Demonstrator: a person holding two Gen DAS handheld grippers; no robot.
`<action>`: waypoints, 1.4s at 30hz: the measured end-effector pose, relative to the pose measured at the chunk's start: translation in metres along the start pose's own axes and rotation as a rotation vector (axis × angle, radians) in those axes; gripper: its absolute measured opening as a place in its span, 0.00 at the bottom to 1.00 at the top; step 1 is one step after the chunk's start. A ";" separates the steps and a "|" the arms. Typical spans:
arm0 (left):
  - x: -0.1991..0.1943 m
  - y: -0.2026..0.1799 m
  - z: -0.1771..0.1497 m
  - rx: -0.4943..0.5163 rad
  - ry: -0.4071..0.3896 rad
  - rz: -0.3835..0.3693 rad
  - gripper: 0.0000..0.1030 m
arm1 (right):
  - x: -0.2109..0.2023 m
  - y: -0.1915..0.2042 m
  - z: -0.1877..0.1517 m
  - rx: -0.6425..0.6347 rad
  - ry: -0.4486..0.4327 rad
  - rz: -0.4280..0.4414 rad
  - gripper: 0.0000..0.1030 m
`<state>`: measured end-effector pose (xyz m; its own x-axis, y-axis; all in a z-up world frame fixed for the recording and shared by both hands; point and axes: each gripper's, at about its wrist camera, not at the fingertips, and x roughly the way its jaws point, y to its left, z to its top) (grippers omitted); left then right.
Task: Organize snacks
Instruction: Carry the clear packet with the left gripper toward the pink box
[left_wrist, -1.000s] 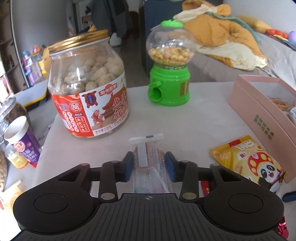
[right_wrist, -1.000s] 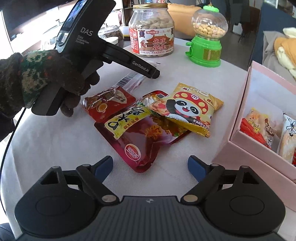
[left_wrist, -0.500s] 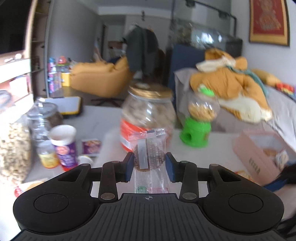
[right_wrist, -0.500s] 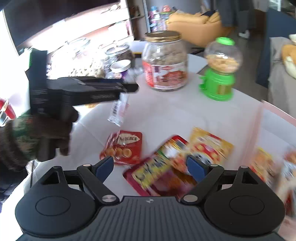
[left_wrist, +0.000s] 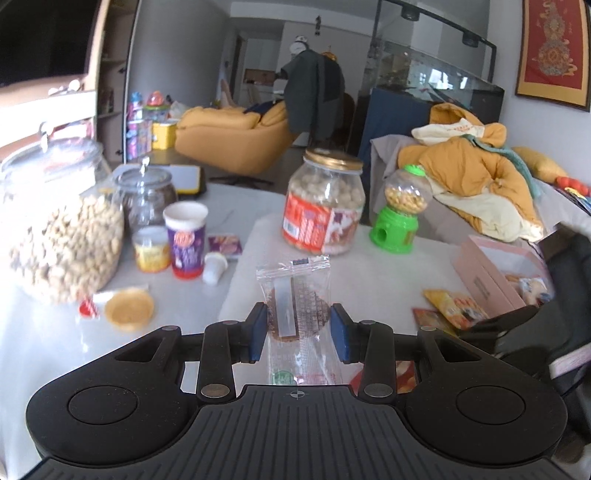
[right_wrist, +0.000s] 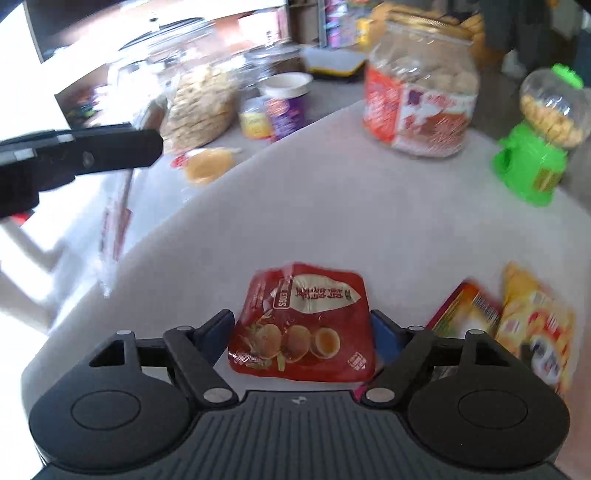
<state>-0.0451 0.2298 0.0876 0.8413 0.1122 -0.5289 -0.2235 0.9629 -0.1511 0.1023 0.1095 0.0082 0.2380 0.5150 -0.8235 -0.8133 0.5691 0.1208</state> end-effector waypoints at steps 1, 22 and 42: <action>-0.002 -0.004 -0.005 0.000 0.012 0.000 0.40 | -0.010 -0.001 -0.007 0.011 -0.005 0.015 0.76; 0.001 -0.269 0.037 0.357 -0.065 -0.357 0.40 | -0.200 -0.109 -0.170 0.183 -0.196 -0.236 0.77; 0.115 -0.283 0.091 0.090 -0.052 -0.342 0.43 | -0.175 -0.142 -0.190 0.275 -0.161 -0.236 0.76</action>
<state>0.1593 -0.0072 0.1460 0.8845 -0.2102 -0.4166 0.1179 0.9645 -0.2363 0.0750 -0.1833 0.0303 0.4993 0.4312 -0.7515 -0.5591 0.8230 0.1007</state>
